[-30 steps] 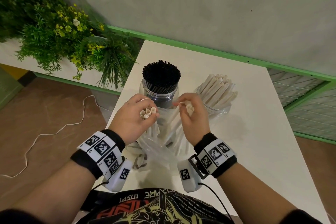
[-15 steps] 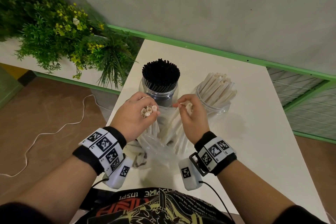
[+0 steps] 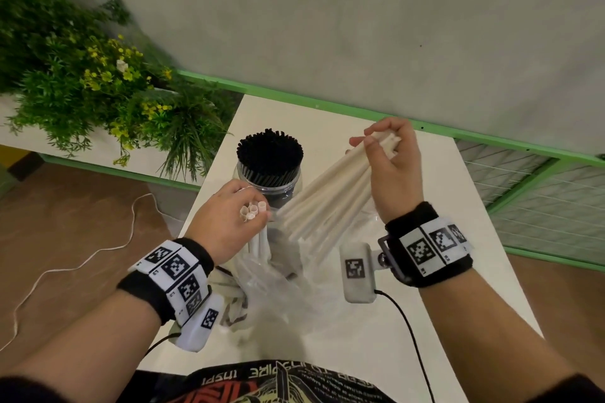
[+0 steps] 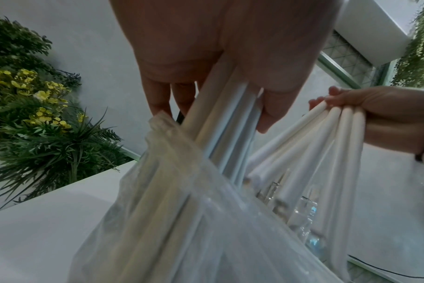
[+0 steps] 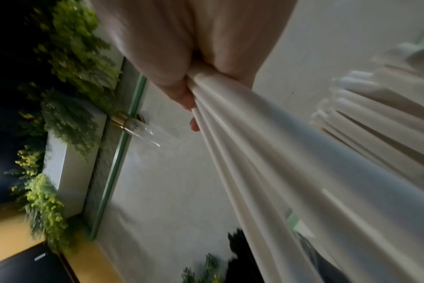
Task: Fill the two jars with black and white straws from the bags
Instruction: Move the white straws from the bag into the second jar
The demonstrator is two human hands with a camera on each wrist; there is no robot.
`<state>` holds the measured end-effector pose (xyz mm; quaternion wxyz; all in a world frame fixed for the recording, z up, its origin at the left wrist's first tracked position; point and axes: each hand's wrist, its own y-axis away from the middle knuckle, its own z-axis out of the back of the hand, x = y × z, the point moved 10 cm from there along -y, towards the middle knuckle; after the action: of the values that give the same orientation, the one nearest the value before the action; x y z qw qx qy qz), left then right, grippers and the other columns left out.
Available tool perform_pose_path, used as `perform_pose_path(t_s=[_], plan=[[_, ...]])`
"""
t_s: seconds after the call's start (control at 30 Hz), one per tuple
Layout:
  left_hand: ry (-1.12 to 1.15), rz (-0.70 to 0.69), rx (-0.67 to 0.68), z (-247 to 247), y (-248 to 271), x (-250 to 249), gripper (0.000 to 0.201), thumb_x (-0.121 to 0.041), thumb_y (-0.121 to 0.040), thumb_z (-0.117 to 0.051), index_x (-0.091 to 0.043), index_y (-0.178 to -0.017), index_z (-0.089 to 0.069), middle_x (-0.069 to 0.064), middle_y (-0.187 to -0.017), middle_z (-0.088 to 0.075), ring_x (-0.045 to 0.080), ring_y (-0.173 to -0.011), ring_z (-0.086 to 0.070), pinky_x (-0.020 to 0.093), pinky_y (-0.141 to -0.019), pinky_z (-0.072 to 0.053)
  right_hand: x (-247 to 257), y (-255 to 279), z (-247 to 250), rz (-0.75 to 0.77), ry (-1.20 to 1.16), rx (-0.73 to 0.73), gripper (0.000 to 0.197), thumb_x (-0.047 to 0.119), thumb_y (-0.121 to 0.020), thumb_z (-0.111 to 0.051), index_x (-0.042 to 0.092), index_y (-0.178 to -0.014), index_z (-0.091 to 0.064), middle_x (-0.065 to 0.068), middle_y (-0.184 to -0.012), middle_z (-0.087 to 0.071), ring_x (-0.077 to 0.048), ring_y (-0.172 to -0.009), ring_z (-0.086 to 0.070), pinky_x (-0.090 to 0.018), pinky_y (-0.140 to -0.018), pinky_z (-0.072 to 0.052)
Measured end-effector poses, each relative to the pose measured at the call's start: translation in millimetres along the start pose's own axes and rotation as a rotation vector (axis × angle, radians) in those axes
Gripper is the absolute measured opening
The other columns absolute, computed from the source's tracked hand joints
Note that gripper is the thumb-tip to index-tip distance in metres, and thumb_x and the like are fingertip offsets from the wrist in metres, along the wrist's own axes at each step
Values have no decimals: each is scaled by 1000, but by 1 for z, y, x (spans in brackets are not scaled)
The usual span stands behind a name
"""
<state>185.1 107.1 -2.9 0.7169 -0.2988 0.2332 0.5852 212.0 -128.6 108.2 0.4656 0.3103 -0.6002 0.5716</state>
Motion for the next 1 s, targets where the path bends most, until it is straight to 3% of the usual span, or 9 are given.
perform_pose_path(t_s=[0.27, 0.5, 0.7, 0.8, 0.9, 1.0], plan=[[16, -14, -18, 1, 0, -2, 34, -61, -72, -46, -33, -85, -61, -13, -99, -52, 9, -89, -55, 34, -79, -47, 43, -37, 61, 194, -6, -278, 24, -3, -94, -44, 21, -99, -45, -8, -100, -49, -22, -89, -67, -56, -84, -52], [22, -13, -32, 2, 3, -2, 38, -60, -73, -45, -29, -86, -63, -13, -100, -52, 8, -90, -54, 28, -77, -42, 52, -30, 82, 283, 32, -362, 22, 1, -95, -43, 22, -101, -44, -6, -101, -49, -25, -92, -65, -53, -84, -53], [10, -2, -34, 1, 2, -2, 36, -59, -73, -45, -30, -87, -63, -13, -100, -52, 8, -89, -54, 30, -75, -44, 28, -21, 63, 283, 267, -275, 30, 6, -95, -44, 35, -103, -44, -17, -107, -53, -20, -92, -66, -54, -86, -49], [-2, 3, -33, 2, 2, -2, 39, -60, -73, -44, -29, -88, -63, -16, -99, -51, 7, -88, -54, 29, -75, -44, 27, -10, 62, 345, 318, -300, 34, 5, -95, -44, 37, -104, -43, -16, -107, -52, -30, -96, -61, -50, -88, -47], [-9, -2, -35, 4, 3, -3, 42, -61, -73, -44, -27, -87, -63, -14, -99, -51, 7, -87, -54, 29, -75, -44, 30, -5, 60, 397, 347, -304, 30, 4, -94, -45, 33, -102, -46, -12, -104, -52, -33, -96, -57, -38, -88, -46], [-10, -2, -28, 3, 4, -2, 42, -62, -73, -44, -28, -87, -63, -13, -99, -52, 8, -87, -54, 30, -75, -44, 17, -11, 60, 344, 328, -296, 24, 2, -92, -45, 23, -103, -48, -5, -105, -50, -29, -100, -56, -32, -90, -45]])
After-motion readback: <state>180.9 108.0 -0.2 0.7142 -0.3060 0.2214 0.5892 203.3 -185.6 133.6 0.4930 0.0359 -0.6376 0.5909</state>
